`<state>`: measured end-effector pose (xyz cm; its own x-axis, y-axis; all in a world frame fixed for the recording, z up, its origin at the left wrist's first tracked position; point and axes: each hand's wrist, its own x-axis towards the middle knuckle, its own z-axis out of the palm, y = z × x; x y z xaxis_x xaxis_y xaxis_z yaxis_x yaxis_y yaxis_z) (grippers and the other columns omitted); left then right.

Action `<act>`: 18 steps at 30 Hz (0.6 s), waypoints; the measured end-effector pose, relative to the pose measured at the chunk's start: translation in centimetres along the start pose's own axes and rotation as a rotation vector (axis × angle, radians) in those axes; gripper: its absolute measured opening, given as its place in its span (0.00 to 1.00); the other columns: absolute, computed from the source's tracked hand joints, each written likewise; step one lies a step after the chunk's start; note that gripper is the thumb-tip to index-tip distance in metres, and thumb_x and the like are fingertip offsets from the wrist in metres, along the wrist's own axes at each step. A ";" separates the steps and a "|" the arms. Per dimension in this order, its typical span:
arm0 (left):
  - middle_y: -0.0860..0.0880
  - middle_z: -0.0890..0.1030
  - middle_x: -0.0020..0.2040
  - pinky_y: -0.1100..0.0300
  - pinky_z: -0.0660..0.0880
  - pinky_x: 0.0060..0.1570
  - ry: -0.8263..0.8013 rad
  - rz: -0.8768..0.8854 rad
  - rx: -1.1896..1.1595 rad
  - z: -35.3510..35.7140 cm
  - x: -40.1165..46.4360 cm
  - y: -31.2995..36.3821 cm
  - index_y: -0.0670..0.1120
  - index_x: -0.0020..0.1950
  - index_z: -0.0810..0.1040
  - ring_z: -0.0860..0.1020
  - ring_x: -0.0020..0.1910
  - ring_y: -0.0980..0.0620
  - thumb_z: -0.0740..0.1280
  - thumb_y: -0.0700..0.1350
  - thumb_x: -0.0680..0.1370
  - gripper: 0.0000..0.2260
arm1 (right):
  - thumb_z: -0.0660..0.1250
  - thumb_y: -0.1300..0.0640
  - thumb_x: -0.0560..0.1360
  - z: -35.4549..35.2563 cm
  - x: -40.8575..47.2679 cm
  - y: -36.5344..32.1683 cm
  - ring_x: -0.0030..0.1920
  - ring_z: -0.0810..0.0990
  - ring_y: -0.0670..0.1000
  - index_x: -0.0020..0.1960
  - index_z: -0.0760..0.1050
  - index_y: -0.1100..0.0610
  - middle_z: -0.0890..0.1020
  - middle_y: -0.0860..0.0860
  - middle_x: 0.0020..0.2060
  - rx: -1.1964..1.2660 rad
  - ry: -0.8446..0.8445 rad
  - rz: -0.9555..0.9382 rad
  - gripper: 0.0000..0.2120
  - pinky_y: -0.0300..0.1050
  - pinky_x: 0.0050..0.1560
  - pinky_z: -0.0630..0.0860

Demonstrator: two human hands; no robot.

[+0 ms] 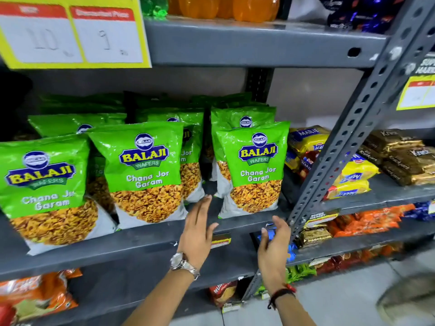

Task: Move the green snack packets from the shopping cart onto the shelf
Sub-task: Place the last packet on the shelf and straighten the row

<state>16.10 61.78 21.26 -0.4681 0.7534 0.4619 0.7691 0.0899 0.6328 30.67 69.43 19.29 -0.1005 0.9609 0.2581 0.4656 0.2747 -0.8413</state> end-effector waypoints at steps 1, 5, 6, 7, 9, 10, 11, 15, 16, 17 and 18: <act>0.48 0.68 0.66 0.71 0.53 0.67 0.038 0.015 0.035 -1.1 -0.4 -0.8 0.48 0.66 0.60 0.64 0.64 0.50 0.58 0.49 0.73 0.22 | 0.60 0.68 0.75 0.5 -0.6 -0.4 0.54 0.69 0.48 0.60 0.67 0.67 0.70 0.56 0.52 -0.003 -0.002 -0.074 0.14 0.42 0.61 0.68; 0.42 0.66 0.61 0.59 0.59 0.65 0.240 -0.057 0.112 -5.8 -2.5 -4.2 0.43 0.63 0.64 0.65 0.61 0.46 0.55 0.58 0.75 0.24 | 0.61 0.65 0.75 3.5 -2.3 -4.4 0.45 0.68 0.38 0.55 0.70 0.64 0.71 0.52 0.46 0.068 -0.255 -0.279 0.09 0.24 0.52 0.67; 0.39 0.66 0.61 0.56 0.60 0.63 0.288 -0.101 0.122 -6.5 -2.9 -4.9 0.42 0.63 0.64 0.64 0.62 0.44 0.53 0.59 0.75 0.25 | 0.61 0.64 0.75 4.3 -2.4 -5.5 0.48 0.69 0.39 0.57 0.70 0.63 0.72 0.52 0.48 0.080 -0.336 -0.315 0.10 0.27 0.54 0.67; 0.36 0.66 0.62 0.53 0.61 0.63 0.333 -0.160 0.123 -7.3 -3.2 -5.5 0.41 0.63 0.64 0.63 0.62 0.43 0.54 0.60 0.75 0.26 | 0.62 0.62 0.76 5.4 -2.4 -6.5 0.53 0.70 0.41 0.60 0.68 0.62 0.72 0.53 0.52 0.078 -0.416 -0.339 0.14 0.32 0.58 0.67; 0.29 0.65 0.64 0.48 0.63 0.64 0.380 -0.313 0.085 -8.4 -3.1 -6.3 0.37 0.64 0.63 0.60 0.65 0.37 0.61 0.52 0.75 0.25 | 0.65 0.58 0.74 7.6 -2.1 -7.9 0.63 0.69 0.49 0.66 0.64 0.60 0.70 0.56 0.61 0.091 -0.553 -0.317 0.22 0.36 0.63 0.63; 0.28 0.64 0.65 0.45 0.63 0.65 0.369 -0.388 0.055 -8.6 -2.8 -6.5 0.34 0.65 0.62 0.60 0.67 0.34 0.65 0.45 0.73 0.25 | 0.67 0.57 0.73 8.6 -1.9 -8.4 0.66 0.67 0.51 0.68 0.62 0.60 0.68 0.56 0.64 0.110 -0.606 -0.278 0.26 0.37 0.66 0.62; 0.28 0.63 0.66 0.44 0.61 0.67 0.338 -0.441 0.019 -8.8 -2.4 -6.7 0.33 0.66 0.60 0.59 0.68 0.33 0.68 0.39 0.71 0.28 | 0.68 0.56 0.72 9.5 -1.7 -8.9 0.68 0.66 0.52 0.69 0.60 0.60 0.67 0.57 0.67 0.119 -0.641 -0.243 0.30 0.40 0.68 0.62; 0.35 0.60 0.72 0.55 0.56 0.68 0.264 -0.491 -0.059 -8.8 -1.4 -7.3 0.36 0.69 0.55 0.58 0.71 0.38 0.67 0.36 0.72 0.31 | 0.69 0.56 0.71 11.5 -2.0 -9.3 0.68 0.67 0.56 0.69 0.60 0.60 0.69 0.58 0.67 0.084 -0.598 -0.205 0.30 0.48 0.67 0.66; 0.36 0.61 0.71 0.51 0.60 0.67 0.271 -0.505 -0.072 -8.6 -1.3 -7.2 0.37 0.70 0.55 0.61 0.70 0.38 0.66 0.36 0.72 0.30 | 0.68 0.56 0.72 11.5 -2.0 -9.2 0.67 0.69 0.57 0.68 0.62 0.61 0.70 0.58 0.65 0.074 -0.565 -0.210 0.29 0.49 0.66 0.67; 0.36 0.64 0.70 0.48 0.65 0.64 0.284 -0.519 -0.071 -8.5 -1.1 -7.1 0.38 0.70 0.56 0.65 0.68 0.37 0.66 0.35 0.73 0.29 | 0.69 0.56 0.72 11.4 -2.0 -9.1 0.65 0.70 0.57 0.68 0.63 0.61 0.72 0.59 0.64 0.065 -0.537 -0.220 0.28 0.49 0.65 0.68; 0.35 0.66 0.69 0.46 0.68 0.60 0.297 -0.523 -0.058 -8.3 -1.0 -7.0 0.38 0.69 0.57 0.68 0.65 0.36 0.65 0.35 0.73 0.28 | 0.69 0.56 0.72 11.2 -2.0 -8.8 0.64 0.71 0.58 0.67 0.64 0.61 0.73 0.59 0.63 0.053 -0.511 -0.236 0.27 0.50 0.64 0.69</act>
<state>7.59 54.94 21.54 -0.8857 0.4037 0.2291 0.3833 0.3577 0.8516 16.89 65.51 20.86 -0.6153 0.7650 0.1905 0.3358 0.4730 -0.8145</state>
